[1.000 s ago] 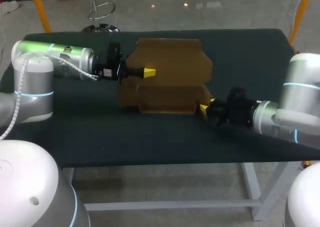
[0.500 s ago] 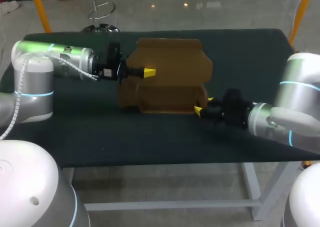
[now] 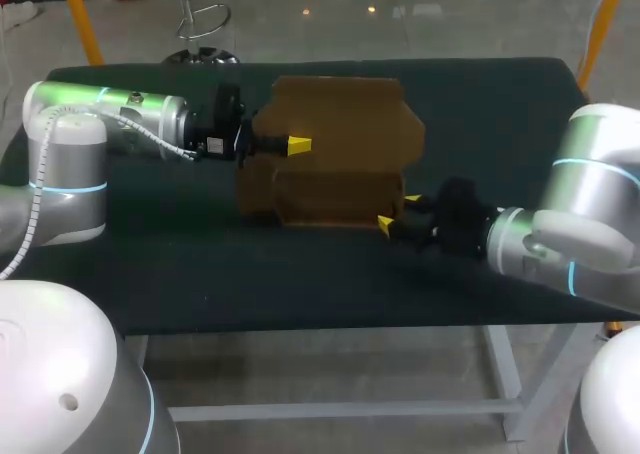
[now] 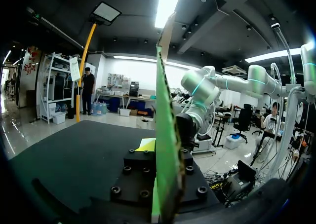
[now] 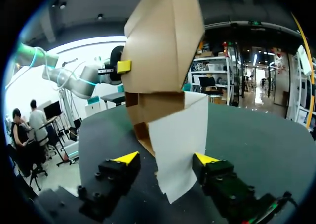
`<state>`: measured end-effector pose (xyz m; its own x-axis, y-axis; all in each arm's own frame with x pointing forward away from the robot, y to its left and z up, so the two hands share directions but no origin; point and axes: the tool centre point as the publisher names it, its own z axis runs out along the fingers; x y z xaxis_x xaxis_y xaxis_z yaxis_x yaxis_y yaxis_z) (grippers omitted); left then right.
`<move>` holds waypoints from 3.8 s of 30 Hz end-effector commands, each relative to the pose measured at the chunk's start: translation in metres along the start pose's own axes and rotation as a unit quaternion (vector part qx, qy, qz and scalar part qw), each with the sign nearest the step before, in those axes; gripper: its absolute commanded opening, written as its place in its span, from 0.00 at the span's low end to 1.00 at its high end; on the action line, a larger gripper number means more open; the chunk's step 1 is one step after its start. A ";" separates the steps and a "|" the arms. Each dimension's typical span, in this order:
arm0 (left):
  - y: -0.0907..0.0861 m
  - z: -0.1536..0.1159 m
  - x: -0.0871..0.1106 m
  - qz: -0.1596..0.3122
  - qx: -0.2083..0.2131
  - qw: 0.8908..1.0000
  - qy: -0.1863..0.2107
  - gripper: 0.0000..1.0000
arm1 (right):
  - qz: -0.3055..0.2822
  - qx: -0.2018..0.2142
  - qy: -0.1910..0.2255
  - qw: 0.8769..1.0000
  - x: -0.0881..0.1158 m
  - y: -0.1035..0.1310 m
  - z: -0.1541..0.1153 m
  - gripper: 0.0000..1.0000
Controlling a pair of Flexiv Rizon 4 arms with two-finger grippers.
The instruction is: Assemble the packaging by folding the flat box into shape, placing the metal phone stand inside, and closing the box properly
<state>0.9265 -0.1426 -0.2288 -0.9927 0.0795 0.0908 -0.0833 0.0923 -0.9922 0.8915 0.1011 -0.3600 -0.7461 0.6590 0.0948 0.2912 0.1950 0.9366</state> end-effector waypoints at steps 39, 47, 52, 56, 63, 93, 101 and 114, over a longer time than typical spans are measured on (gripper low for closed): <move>0.003 0.001 -0.001 0.000 0.000 1.000 0.002 0.00 | -0.064 0.005 0.063 0.996 -0.013 -0.005 -0.081 0.85; 0.003 0.001 -0.001 0.000 0.000 1.000 0.002 0.00 | -0.085 0.008 0.094 0.992 -0.034 -0.006 -0.072 0.80; 0.003 0.001 -0.001 0.000 0.000 1.000 0.002 0.00 | -0.091 0.010 0.104 0.990 -0.041 -0.007 -0.069 0.80; 0.003 0.001 -0.001 0.000 0.000 1.000 0.002 0.00 | -0.090 0.011 0.110 0.990 -0.046 -0.009 -0.067 0.80; 0.003 0.001 -0.001 0.000 0.000 1.000 0.002 0.00 | -0.086 0.008 0.116 0.990 -0.051 -0.011 -0.063 0.81; 0.013 -0.005 0.001 0.018 -0.053 0.998 -0.010 0.00 | -0.082 0.024 0.119 0.989 -0.044 -0.011 -0.042 0.80; 0.013 -0.006 0.000 0.020 -0.049 0.999 -0.013 0.00 | -0.077 0.025 0.118 0.990 -0.042 -0.012 -0.038 0.81; 0.013 -0.006 0.000 0.020 -0.049 0.999 -0.013 0.00 | -0.080 0.015 0.134 0.988 -0.035 -0.012 -0.019 0.78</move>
<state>0.9262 -0.1374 -0.2371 -0.9972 0.0577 0.0477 -0.0363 0.1839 -0.9823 0.8964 0.0587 -0.3638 -0.9121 0.4085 0.0343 0.1741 0.3102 0.9346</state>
